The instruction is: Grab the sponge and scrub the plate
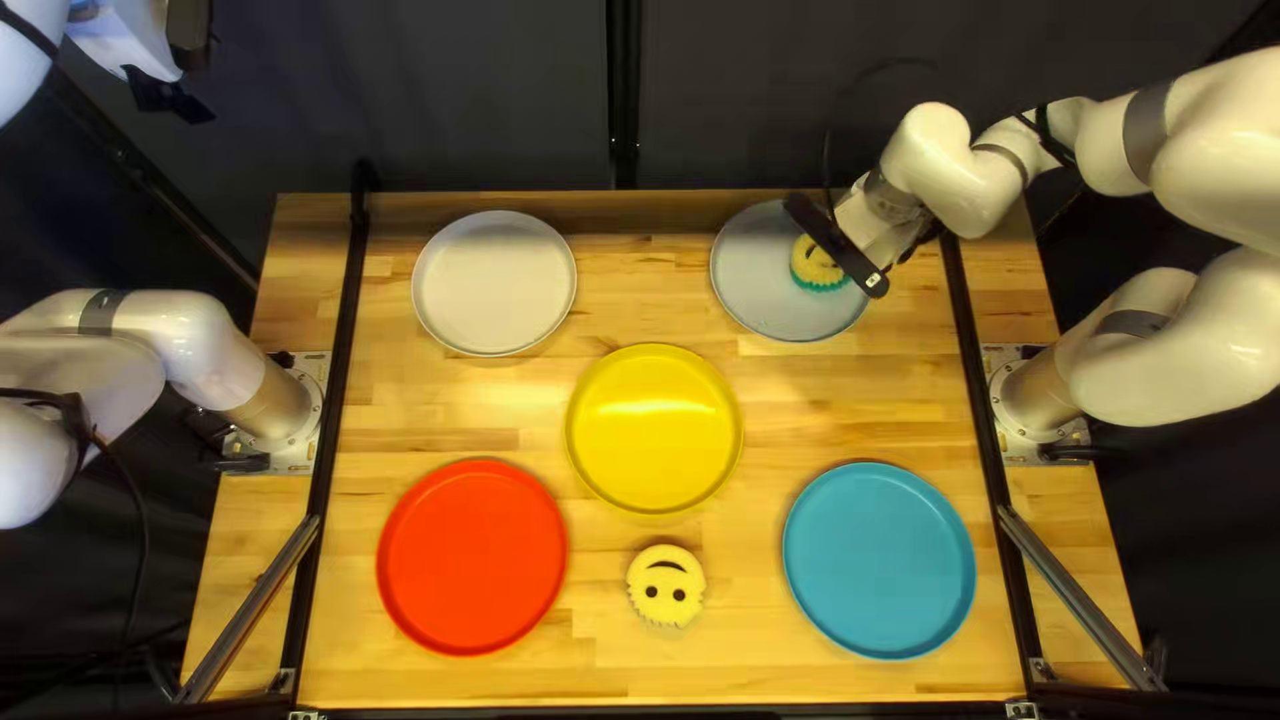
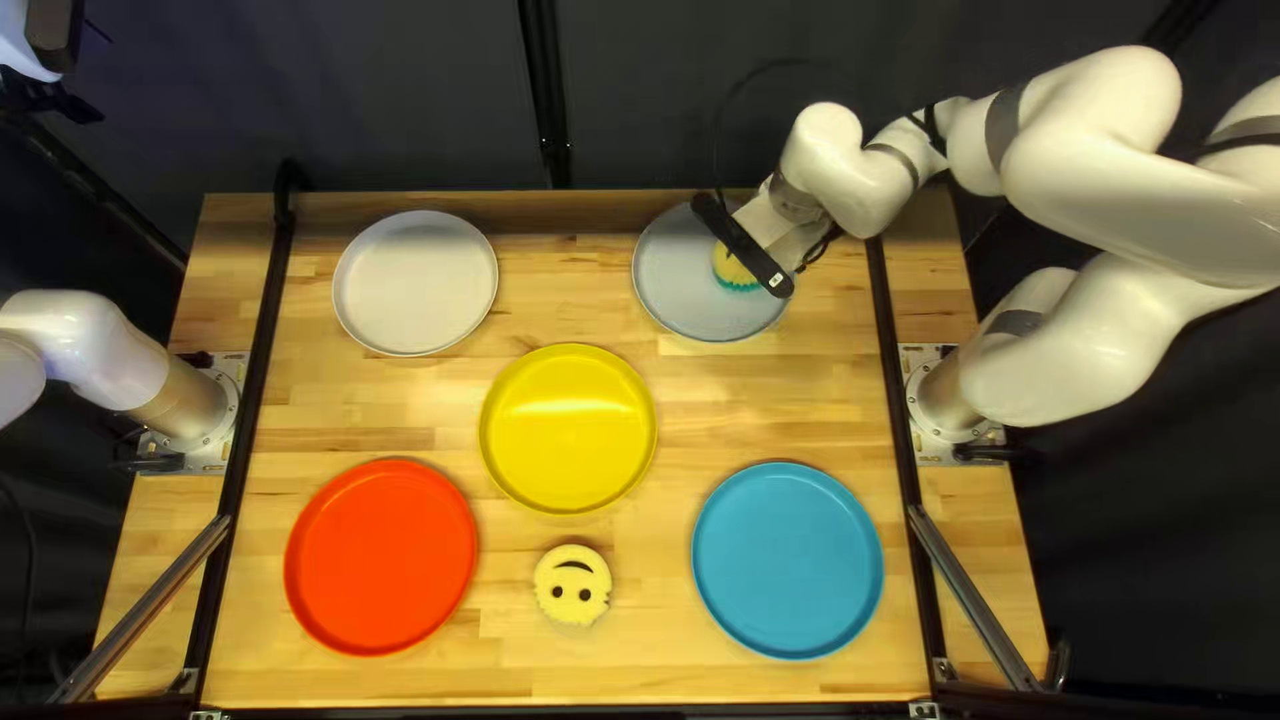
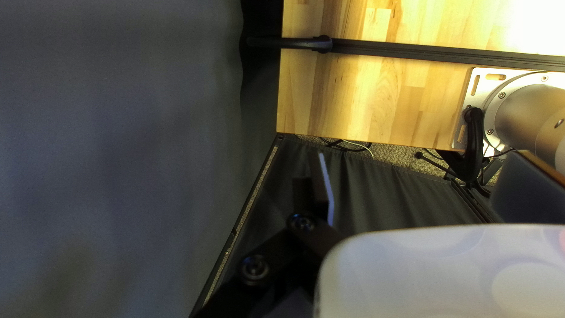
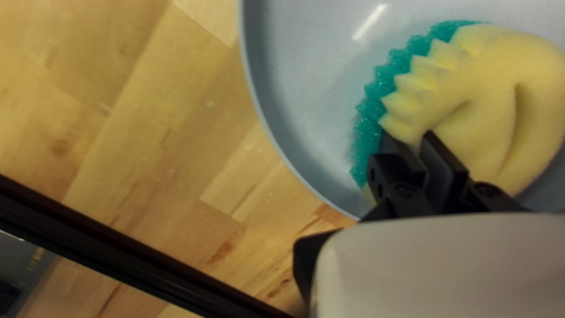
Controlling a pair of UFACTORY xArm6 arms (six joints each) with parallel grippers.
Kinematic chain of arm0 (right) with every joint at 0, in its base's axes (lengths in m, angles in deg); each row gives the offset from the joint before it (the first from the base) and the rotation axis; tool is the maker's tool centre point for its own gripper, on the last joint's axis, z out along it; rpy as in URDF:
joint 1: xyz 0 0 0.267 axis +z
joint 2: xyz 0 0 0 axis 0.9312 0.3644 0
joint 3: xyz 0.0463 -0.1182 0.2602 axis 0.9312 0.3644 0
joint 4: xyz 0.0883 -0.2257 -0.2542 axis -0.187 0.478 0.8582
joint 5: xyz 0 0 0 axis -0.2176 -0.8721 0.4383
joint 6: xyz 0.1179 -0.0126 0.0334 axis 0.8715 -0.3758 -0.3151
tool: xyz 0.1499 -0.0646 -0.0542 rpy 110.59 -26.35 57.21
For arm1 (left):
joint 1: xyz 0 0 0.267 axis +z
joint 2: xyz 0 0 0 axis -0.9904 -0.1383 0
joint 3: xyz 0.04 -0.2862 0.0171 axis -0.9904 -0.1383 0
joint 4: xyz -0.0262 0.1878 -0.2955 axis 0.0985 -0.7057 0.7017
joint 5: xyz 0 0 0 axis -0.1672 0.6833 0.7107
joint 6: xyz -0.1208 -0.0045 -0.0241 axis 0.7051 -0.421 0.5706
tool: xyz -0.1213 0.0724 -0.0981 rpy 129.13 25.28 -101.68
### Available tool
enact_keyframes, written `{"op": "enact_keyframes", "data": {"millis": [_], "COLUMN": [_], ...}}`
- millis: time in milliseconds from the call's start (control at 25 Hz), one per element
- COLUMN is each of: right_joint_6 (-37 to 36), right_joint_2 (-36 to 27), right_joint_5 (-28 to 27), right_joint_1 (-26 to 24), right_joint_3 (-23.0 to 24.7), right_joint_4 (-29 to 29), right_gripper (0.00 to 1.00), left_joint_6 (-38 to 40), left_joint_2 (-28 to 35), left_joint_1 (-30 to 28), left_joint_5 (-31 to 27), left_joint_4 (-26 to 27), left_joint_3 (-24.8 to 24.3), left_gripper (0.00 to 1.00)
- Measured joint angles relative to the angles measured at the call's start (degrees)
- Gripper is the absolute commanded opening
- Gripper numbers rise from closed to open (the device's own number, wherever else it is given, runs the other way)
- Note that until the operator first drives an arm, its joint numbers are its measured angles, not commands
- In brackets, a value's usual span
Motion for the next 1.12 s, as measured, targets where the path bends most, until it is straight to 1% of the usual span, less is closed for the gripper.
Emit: {"op": "enact_keyframes", "data": {"millis": [280, 520, 680, 880, 1120], "right_joint_6": [6.07, 5.76, 3.54, -0.69, -4.79], "right_joint_2": [-4.21, -3.7, -0.65, 4.11, 8.09], "right_joint_5": [-1.39, -0.57, 0.45, 1.04, 0.57], "right_joint_1": [6.42, 7.02, 5.23, 1.14, -3.28], "right_joint_3": [2.08, 2.3, 0.46, -3.69, -8.17], "right_joint_4": [1.56, 1.34, 1.23, 1.13, 1.31], "right_gripper": [0.0, 0.0, 0.0, 0.0, 0.0], "left_joint_6": [0.0, 0.0, 0.0, 0.0, 0.0], "left_joint_2": [0.0, 0.0, 0.0, 0.0, 0.0], "left_joint_1": [0.0, 0.0, 0.0, 0.0, 0.0], "left_joint_5": [0.0, 0.0, 0.0, 0.0, 0.0], "left_joint_4": [0.0, 0.0, 0.0, 0.0, 0.0], "left_joint_3": [0.0, 0.0, 0.0, 0.0, 0.0], "left_gripper": [1.0, 1.0, 1.0, 1.0, 1.0]}}
